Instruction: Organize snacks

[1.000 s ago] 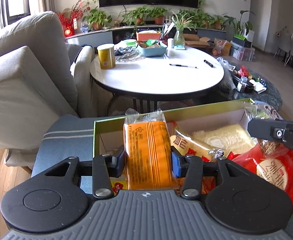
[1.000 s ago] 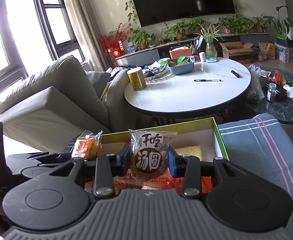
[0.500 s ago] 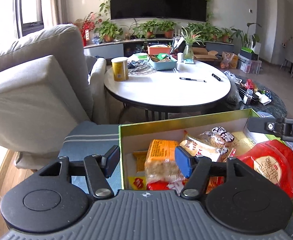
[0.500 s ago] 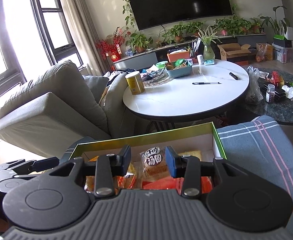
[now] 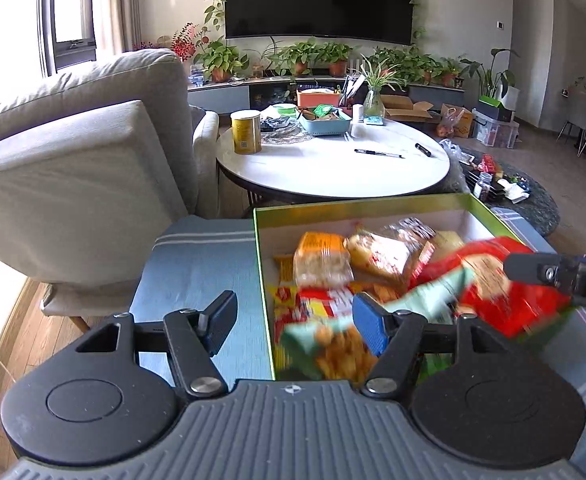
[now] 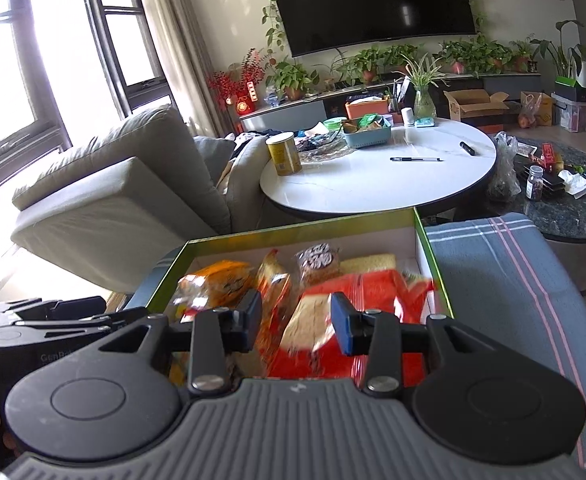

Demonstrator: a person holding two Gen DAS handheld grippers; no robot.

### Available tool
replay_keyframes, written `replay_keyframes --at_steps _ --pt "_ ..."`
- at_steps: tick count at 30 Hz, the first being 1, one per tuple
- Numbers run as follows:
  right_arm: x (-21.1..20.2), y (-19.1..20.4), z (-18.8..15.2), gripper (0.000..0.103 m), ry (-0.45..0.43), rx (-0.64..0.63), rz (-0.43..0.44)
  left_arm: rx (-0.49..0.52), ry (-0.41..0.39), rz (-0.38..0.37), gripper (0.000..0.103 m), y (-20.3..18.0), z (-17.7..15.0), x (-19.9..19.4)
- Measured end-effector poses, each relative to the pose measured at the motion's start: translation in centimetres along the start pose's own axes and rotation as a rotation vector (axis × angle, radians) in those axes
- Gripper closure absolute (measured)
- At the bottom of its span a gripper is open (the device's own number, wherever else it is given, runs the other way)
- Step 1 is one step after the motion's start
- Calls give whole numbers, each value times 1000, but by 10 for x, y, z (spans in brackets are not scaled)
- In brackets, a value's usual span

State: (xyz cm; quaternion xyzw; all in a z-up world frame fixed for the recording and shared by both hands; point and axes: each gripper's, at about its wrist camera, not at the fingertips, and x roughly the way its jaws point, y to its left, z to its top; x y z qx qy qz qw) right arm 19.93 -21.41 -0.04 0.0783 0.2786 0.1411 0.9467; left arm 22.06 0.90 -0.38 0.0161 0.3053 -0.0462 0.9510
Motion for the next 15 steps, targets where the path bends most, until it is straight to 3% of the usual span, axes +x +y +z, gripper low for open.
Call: replay_keyframes --at_steps 3,15 --pt "-15 8 -16 18 21 -39 19 -21 -9 -3 36 4 -15 -23" --pt "-62 29 -77 18 99 -47 82 -40 88 -12 35 6 -94 -87"
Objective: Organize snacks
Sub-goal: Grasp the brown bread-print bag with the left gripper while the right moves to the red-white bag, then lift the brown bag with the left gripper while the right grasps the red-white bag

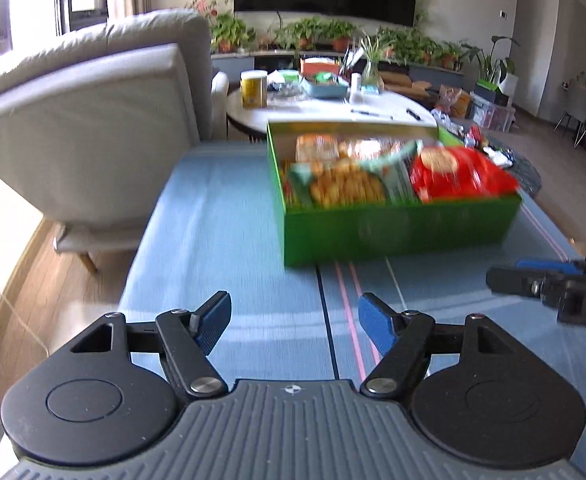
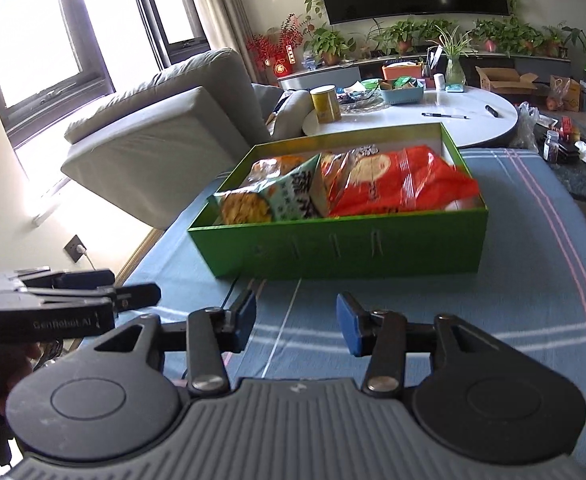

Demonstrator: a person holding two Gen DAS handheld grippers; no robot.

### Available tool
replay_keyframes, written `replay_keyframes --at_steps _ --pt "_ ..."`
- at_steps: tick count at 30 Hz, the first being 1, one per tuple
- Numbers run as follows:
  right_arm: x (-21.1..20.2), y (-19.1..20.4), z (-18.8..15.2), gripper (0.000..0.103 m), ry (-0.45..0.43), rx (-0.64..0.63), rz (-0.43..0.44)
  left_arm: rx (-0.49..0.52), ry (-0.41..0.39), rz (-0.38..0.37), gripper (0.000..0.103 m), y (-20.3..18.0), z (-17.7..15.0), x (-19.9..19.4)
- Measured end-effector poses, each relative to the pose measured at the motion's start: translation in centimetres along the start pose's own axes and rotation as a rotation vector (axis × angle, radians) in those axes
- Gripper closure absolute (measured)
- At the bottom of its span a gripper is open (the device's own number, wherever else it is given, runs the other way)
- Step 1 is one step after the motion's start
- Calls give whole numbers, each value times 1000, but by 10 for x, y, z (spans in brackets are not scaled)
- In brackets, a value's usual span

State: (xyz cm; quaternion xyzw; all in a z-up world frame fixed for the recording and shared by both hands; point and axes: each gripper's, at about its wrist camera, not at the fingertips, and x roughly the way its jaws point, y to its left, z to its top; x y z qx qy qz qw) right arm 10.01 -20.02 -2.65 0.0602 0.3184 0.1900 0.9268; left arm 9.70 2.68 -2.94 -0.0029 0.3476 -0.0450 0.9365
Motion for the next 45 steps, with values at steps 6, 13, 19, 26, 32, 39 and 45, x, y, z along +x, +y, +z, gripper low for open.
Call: replay_keyframes --at_steps 6,13,19,26,32,39,45 --pt "-18 3 -13 18 -18 29 -13 -17 73 8 35 -4 -34 -5" --pt "-38 6 -24 18 -53 46 -12 25 113 53 35 -16 -54 -4" --pt "-46 8 -33 18 -57 36 -6 20 144 59 35 -19 -65 2" --pt "-47 8 -43 18 -43 32 0 5 119 60 41 -18 -71 5" --pt "-45 4 -49 18 -25 44 -6 2 95 29 48 -17 -73 -1" --pt "-34 8 -62 18 38 11 1 -48 34 26 48 -6 -65 -16" --pt "-27 23 -78 18 102 -69 63 -62 -15 28 48 0 -59 -27"
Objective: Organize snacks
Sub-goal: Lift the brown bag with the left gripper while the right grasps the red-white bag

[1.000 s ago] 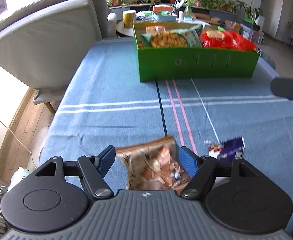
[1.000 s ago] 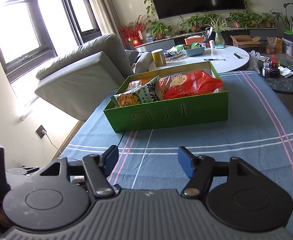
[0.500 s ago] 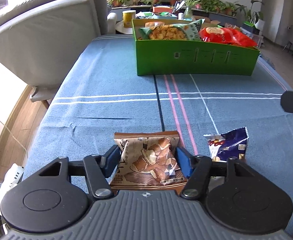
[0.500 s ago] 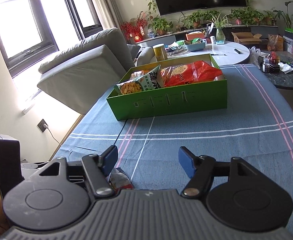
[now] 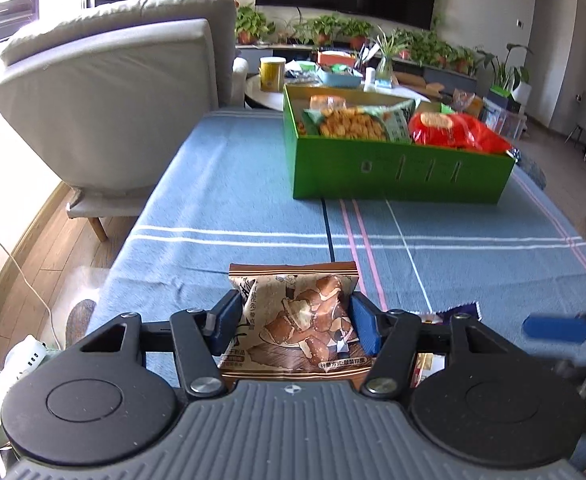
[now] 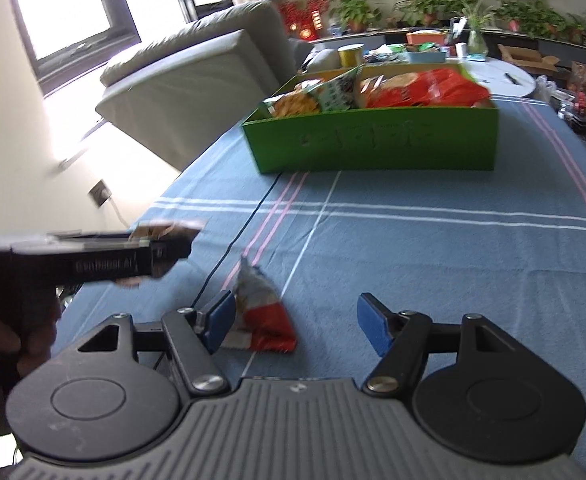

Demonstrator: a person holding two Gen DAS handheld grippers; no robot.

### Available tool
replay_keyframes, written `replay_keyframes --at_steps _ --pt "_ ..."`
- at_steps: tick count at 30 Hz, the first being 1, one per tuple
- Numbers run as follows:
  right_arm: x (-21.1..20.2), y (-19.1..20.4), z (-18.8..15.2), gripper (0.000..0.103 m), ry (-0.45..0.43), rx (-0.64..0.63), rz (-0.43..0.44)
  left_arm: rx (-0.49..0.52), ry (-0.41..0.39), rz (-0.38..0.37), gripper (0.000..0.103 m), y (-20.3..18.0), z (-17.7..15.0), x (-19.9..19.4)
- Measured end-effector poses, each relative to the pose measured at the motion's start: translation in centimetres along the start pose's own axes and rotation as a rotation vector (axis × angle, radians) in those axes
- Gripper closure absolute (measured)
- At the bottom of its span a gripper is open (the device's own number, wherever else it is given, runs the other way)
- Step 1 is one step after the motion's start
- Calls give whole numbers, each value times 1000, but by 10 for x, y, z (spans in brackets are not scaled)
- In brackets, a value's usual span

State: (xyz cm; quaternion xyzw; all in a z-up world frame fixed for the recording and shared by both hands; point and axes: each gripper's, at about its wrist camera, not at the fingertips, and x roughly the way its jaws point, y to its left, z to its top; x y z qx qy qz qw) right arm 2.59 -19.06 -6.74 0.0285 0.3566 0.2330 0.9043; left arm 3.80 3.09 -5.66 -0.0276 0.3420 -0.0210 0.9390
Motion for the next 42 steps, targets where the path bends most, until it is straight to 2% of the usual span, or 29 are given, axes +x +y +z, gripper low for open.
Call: replay_keyframes --at_steps 8,13,22,27,33,42 --pt "2 19 -13 18 5 -118 63 -21 -18 5 48 7 0 -4" --pt "16 28 -16 18 24 -147 34 -20 -21 -2 48 8 -1 -5" --pt "32 27 -7 18 15 -86 -9 -5 -31 -11 47 6 -2 -6" --pt "35 33 -4 18 23 -105 -83 -2 -23 -11 47 5 -3 -5" --pt "30 22 -2 18 12 -35 -81 -3 -21 -12 47 5 -2 -5" --pt "14 14 7 18 -48 4 -79 3 -19 -26 47 -1 0 -5"
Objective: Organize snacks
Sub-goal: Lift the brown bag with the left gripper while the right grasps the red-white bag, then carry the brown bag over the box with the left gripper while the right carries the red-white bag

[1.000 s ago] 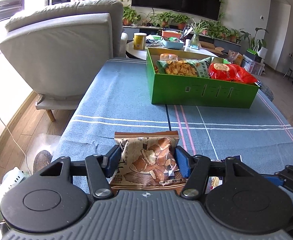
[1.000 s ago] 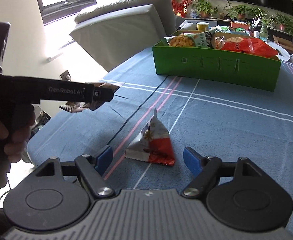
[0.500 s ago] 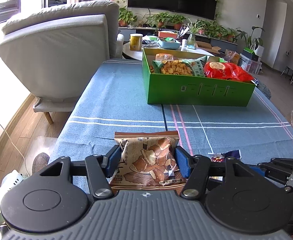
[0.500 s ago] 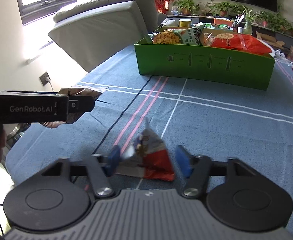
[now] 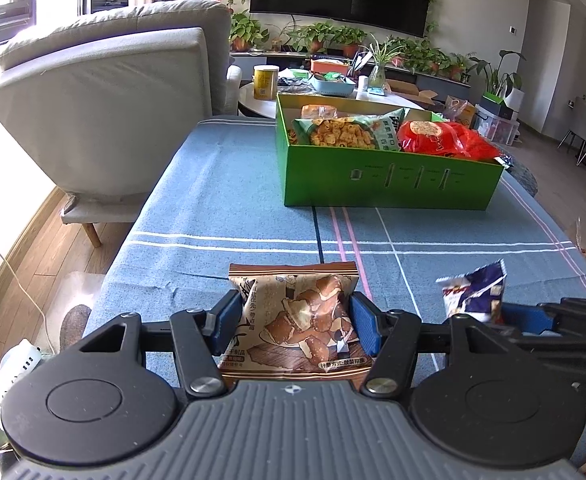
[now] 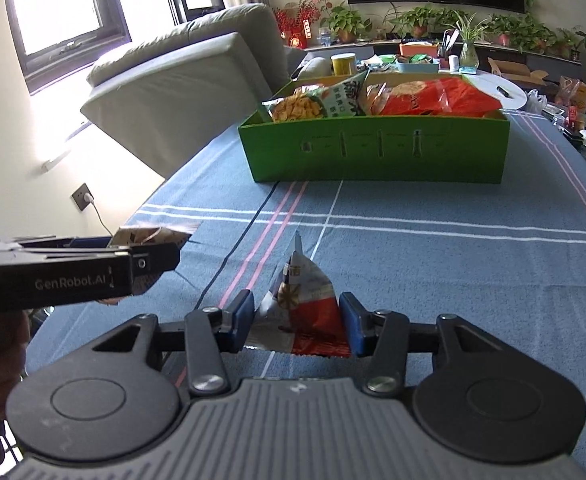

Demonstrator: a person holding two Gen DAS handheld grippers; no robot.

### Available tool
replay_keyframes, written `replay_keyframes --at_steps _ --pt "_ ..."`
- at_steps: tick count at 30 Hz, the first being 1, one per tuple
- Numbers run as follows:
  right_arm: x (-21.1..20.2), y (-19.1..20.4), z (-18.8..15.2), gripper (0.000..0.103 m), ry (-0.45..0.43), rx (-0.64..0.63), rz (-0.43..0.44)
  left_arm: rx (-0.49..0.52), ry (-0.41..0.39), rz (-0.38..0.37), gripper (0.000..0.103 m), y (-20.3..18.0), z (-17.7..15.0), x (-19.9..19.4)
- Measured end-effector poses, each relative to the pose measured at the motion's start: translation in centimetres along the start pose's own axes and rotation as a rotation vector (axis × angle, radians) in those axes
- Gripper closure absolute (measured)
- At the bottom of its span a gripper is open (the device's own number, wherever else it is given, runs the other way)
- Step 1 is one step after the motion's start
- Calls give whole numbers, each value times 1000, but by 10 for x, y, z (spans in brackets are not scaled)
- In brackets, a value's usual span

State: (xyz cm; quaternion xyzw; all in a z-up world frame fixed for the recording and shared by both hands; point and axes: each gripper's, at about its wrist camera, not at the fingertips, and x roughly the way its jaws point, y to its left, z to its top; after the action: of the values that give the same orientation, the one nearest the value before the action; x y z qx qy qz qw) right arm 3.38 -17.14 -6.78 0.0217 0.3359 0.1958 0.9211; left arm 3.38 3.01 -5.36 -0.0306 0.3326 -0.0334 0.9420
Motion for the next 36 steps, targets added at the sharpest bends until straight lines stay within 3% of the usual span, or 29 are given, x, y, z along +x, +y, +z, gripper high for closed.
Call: replay_keyframes --at_steps 16,36 --pt "-26 -30 29 18 -133 78 -3 30 -51 -37 47 -21 23 5" --pt "-15 -54 74 18 -222 97 2 93 -121 -78 47 -45 79 27"
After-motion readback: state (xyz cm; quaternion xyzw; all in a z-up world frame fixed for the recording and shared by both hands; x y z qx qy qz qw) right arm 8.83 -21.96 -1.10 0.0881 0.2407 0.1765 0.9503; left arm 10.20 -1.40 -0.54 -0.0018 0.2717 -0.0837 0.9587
